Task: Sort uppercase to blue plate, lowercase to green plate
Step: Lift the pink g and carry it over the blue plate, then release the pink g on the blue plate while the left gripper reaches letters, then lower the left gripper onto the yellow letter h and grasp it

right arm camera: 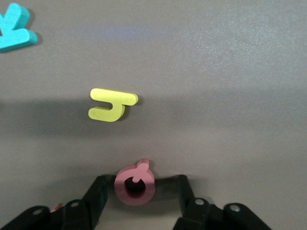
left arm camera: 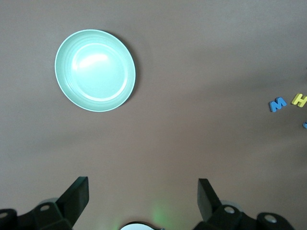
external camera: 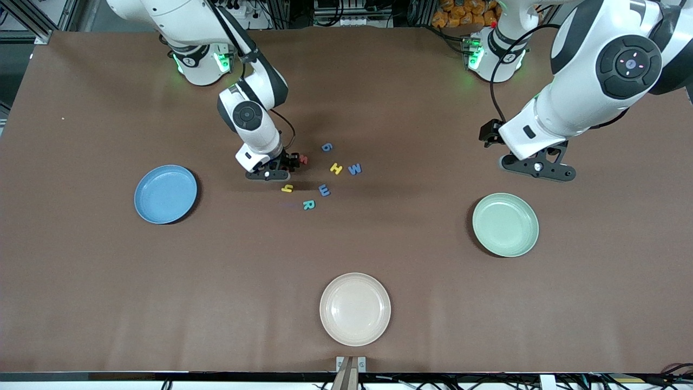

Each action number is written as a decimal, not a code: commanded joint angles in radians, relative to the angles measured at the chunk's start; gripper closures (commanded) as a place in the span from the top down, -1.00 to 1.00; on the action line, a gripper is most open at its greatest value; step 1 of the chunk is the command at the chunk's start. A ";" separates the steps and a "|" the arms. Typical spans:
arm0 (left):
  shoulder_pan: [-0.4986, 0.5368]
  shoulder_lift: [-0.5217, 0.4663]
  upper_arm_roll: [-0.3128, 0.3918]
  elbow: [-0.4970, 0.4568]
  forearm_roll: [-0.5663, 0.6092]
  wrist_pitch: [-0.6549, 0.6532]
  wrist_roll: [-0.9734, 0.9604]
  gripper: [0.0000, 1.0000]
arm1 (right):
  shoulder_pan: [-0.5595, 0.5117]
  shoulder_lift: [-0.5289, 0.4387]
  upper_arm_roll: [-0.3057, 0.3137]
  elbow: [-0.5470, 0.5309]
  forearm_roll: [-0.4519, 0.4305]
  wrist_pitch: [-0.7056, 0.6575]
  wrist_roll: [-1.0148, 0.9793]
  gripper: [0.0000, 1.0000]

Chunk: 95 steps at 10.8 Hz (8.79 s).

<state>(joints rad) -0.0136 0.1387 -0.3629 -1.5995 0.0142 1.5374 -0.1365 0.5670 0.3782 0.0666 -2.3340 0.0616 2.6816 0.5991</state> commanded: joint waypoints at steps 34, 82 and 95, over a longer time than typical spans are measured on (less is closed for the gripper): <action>-0.605 0.495 0.016 0.135 0.177 0.536 0.050 1.00 | -0.144 -0.024 -0.392 0.170 -0.157 -0.381 -0.751 0.48; -0.867 0.973 0.171 0.411 0.170 1.247 0.388 0.15 | -0.148 0.019 -0.266 0.202 -0.085 -0.210 -0.354 1.00; -0.875 0.990 0.174 0.411 0.171 1.250 0.388 -0.12 | -0.147 0.019 -0.268 0.202 -0.088 -0.215 -0.369 1.00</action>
<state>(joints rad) -0.8767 1.0985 -0.1980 -1.2211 0.1765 2.7763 0.2721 0.4271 0.3909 -0.2049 -2.1433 -0.0368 2.4690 0.2427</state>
